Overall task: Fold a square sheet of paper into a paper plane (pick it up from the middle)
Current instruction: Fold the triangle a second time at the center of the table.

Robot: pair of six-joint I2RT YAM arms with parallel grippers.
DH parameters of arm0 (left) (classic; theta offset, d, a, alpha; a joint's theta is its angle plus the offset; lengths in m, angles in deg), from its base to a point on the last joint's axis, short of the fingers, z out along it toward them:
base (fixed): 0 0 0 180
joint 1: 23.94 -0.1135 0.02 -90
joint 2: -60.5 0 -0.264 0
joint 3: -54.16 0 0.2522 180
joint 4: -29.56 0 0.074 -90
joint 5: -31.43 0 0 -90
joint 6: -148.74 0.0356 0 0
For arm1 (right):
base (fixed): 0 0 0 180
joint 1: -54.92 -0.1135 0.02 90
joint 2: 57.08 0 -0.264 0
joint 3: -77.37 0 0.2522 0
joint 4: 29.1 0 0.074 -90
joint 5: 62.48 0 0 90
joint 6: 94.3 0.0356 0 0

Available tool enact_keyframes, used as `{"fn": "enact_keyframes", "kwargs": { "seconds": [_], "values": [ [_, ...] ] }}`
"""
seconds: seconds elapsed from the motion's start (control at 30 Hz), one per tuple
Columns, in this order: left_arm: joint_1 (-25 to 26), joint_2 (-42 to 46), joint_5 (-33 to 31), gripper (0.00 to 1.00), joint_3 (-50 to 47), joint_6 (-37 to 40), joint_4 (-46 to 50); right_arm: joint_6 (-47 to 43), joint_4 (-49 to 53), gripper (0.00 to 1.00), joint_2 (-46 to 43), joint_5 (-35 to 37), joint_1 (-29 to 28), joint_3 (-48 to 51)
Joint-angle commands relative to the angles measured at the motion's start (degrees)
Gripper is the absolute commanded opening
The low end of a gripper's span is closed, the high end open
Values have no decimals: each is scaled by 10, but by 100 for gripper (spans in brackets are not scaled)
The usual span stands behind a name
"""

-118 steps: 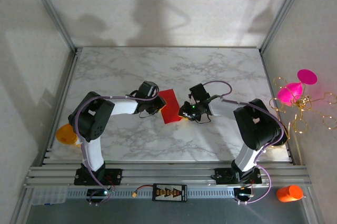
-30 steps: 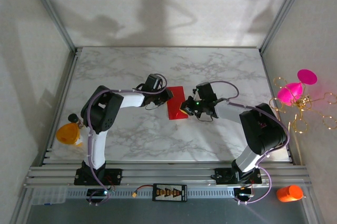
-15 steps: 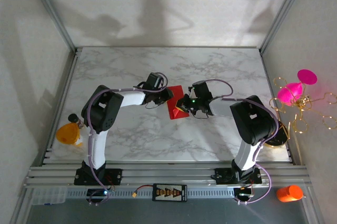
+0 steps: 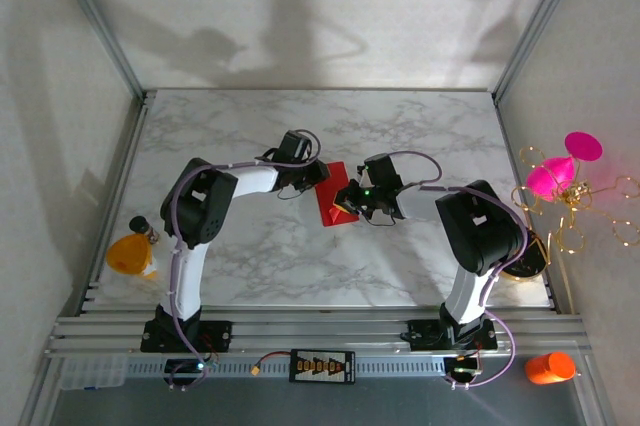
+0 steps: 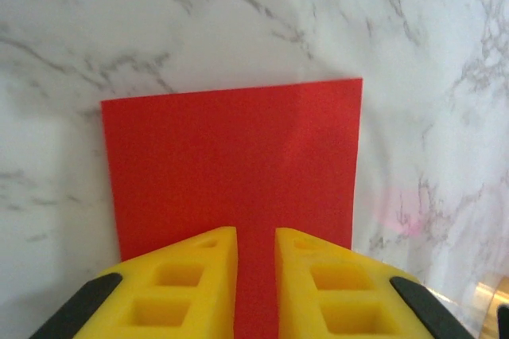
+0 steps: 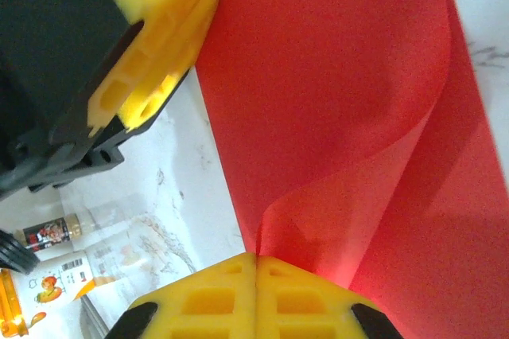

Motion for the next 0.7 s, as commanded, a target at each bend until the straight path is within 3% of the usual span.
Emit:
{"fn": "enact_keyframes", "kwargs": {
  "seconds": [0.0, 0.67],
  "values": [
    [-2, -18, -12, 20, 2, 11, 29, -9, -21, 0, 14, -17, -4, -9],
    [-2, -19, -15, 20, -12, 2, 28, 20, -29, 0, 51, 11, -22, -45]
  ]
}}
